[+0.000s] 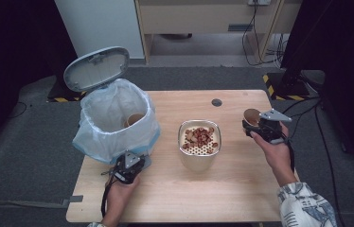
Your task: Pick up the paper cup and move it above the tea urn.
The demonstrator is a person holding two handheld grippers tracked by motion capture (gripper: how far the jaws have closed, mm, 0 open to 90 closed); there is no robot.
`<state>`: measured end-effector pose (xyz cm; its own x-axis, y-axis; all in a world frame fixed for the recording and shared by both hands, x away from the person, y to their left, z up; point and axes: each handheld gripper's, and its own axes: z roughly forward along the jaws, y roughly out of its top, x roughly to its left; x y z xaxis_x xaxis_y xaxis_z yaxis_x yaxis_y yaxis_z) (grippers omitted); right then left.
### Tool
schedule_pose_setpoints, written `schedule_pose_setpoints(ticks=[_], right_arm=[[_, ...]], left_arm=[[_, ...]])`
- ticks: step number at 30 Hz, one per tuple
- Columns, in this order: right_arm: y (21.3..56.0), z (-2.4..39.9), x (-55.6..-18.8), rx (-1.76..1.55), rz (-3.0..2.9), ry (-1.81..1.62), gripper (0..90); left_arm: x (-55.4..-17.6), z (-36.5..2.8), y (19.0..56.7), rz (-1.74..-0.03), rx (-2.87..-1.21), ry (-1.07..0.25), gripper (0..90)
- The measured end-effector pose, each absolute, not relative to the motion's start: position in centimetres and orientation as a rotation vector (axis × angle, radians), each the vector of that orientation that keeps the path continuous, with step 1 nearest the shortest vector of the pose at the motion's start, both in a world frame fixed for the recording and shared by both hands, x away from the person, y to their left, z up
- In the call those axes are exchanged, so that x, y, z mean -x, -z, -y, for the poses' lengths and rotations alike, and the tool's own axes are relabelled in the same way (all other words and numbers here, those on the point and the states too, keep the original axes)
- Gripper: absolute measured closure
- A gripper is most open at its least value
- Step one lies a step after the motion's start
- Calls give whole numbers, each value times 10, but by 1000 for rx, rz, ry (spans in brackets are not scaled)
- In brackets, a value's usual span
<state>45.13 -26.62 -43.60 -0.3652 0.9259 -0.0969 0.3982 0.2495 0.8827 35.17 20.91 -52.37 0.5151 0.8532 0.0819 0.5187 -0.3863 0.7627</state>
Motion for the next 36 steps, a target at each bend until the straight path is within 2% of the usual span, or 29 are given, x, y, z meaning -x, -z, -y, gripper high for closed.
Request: schedule_pose_setpoints(ticks=[15, 36], right_arm=[[396, 267, -459, -1104, -1911, -1013, 341], [366, 253, -471, -1003, -1934, -1006, 342]], left_arm=[[-352, -209, 524, -1115, -2067, -621, 897], [-352, -209, 524, -1114, -2066, -621, 897]])
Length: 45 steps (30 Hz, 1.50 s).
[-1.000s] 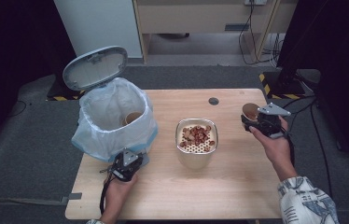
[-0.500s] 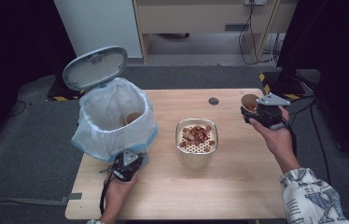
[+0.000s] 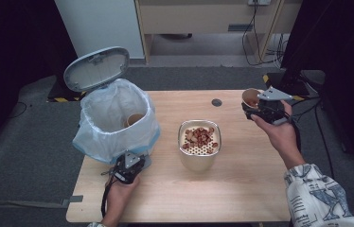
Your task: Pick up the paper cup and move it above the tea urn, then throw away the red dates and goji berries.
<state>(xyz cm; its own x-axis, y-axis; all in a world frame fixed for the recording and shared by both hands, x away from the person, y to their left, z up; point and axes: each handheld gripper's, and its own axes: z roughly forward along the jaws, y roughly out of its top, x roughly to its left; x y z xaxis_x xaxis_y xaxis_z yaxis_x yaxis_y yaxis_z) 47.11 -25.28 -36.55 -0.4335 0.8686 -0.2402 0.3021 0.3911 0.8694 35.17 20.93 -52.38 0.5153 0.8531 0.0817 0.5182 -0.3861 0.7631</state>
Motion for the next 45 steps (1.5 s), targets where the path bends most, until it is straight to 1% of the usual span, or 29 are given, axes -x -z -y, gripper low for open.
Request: schedule_pose_setpoints(ticks=[21, 30, 45], right_arm=[[337, 261, -492, -885, -1953, -1017, 342], [330, 254, -494, -831, -1979, -1002, 342], [312, 229, -491, -713, -2011, -1010, 341]], left_arm=[[-351, -209, 524, -1119, -2061, -629, 897], [-351, -208, 524, -1118, -2060, -631, 897], [-351, -208, 524, -1118, -2060, -631, 897]])
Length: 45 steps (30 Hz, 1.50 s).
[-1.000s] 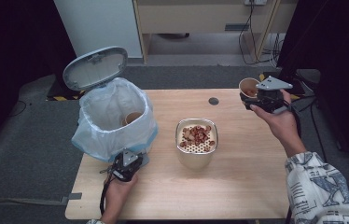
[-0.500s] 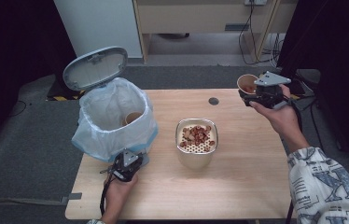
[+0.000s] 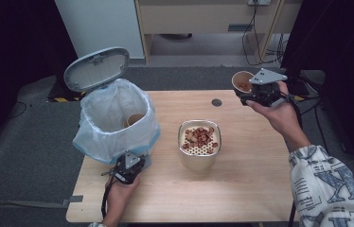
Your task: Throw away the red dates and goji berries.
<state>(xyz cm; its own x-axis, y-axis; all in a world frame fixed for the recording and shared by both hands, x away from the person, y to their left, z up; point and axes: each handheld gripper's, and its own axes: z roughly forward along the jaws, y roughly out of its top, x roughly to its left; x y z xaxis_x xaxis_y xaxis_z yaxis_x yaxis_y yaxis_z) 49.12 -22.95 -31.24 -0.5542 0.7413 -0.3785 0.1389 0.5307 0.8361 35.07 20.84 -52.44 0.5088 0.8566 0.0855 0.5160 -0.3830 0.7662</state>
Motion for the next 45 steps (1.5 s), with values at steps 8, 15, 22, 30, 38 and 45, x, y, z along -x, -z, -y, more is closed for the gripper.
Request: schedule_pose_setpoints(ticks=[8, 15, 22, 30, 38, 45], right_arm=[[311, 222, -489, -696, -2021, -1029, 340], [313, 213, -487, -705, -2041, -1081, 339], [312, 203, -480, -688, -2062, -1115, 337], [315, 190, -473, -646, -2087, -1144, 336], [308, 178, -466, -590, -2083, -1132, 336], [302, 169, -461, -533, -2079, -1096, 336]], left_arm=[[-351, -208, 524, -1119, -2061, -630, 897], [-351, -209, 524, -1119, -2061, -630, 897], [-351, -209, 524, -1120, -2061, -630, 897], [-351, -208, 524, -1119, -2060, -630, 897], [-351, -208, 524, -1118, -2061, -630, 897], [-351, -208, 524, -1119, -2060, -631, 897]])
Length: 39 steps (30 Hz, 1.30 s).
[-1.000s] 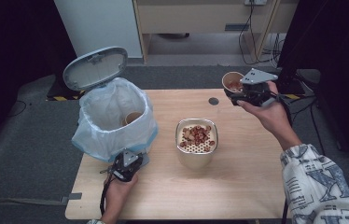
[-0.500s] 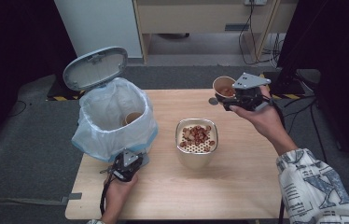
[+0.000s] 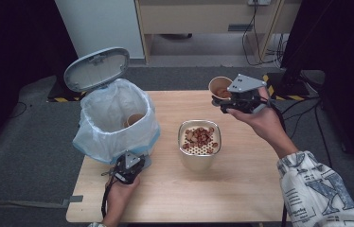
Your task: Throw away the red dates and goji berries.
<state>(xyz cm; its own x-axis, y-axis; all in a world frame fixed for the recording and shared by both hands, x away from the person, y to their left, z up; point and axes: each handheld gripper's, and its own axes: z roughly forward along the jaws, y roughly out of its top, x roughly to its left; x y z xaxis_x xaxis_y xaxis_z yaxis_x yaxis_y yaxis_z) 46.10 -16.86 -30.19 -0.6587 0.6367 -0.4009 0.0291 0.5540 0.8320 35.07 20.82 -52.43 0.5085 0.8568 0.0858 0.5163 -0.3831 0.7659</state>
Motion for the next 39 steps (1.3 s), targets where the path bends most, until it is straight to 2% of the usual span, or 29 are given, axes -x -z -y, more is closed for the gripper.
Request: schedule_pose_setpoints(ticks=[39], right_arm=[[283, 146, -447, -286, -2057, -880, 339]], left_arm=[[-351, -209, 524, -1121, -2056, -626, 897]])
